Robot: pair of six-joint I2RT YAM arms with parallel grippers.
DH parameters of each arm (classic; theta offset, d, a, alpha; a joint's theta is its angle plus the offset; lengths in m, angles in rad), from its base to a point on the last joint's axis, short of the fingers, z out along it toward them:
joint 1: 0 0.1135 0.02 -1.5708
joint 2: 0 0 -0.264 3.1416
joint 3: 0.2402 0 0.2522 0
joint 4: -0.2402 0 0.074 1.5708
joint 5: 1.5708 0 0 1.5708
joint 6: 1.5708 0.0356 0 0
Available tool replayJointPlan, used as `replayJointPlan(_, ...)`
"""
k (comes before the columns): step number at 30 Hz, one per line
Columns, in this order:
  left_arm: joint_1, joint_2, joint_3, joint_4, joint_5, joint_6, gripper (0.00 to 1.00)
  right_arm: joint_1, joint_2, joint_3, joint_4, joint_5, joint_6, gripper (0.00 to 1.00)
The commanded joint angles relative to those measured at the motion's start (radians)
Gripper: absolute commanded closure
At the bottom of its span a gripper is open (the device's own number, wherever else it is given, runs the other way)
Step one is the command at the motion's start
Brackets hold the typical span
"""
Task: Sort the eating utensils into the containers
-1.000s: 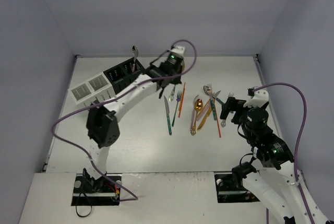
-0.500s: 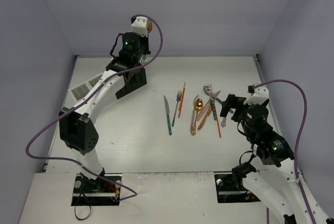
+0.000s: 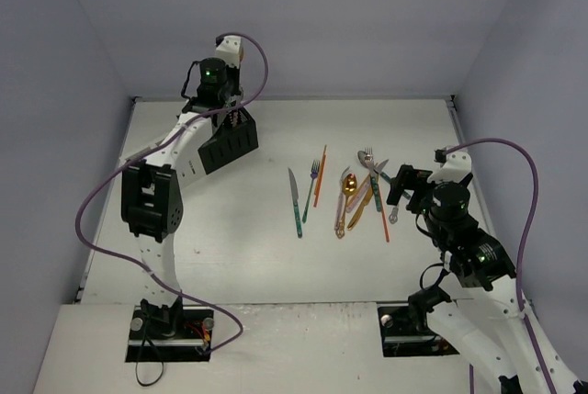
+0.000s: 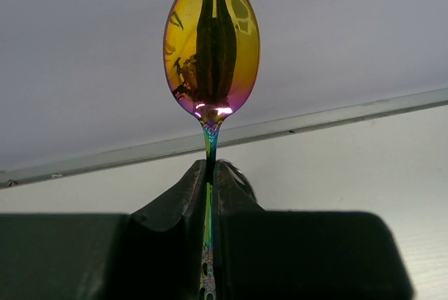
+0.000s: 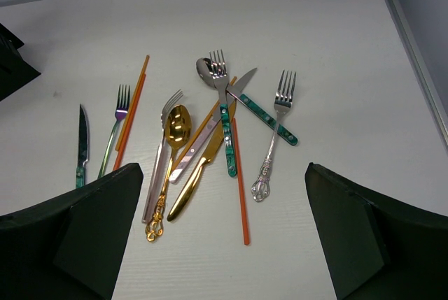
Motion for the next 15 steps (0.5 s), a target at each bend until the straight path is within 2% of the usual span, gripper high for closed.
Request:
replayJointPlan(1, 0.019, 0.019, 0.071, 0.139, 0.026, 0.031, 1.00, 0.006, 0.011, 0.026, 0.052, 0.035, -0.007, 0.00)
replayJointPlan(9, 0.020, 0.052, 0.013, 0.159, 0.041, -0.045, 0.96, 0.005, 0.026, 0.023, 0.052, 0.026, -0.014, 0.00)
replayJointPlan(15, 0.004, -0.091, -0.097, 0.155, 0.003, -0.070, 0.79, 0.006, 0.037, 0.031, 0.052, 0.023, -0.026, 0.00)
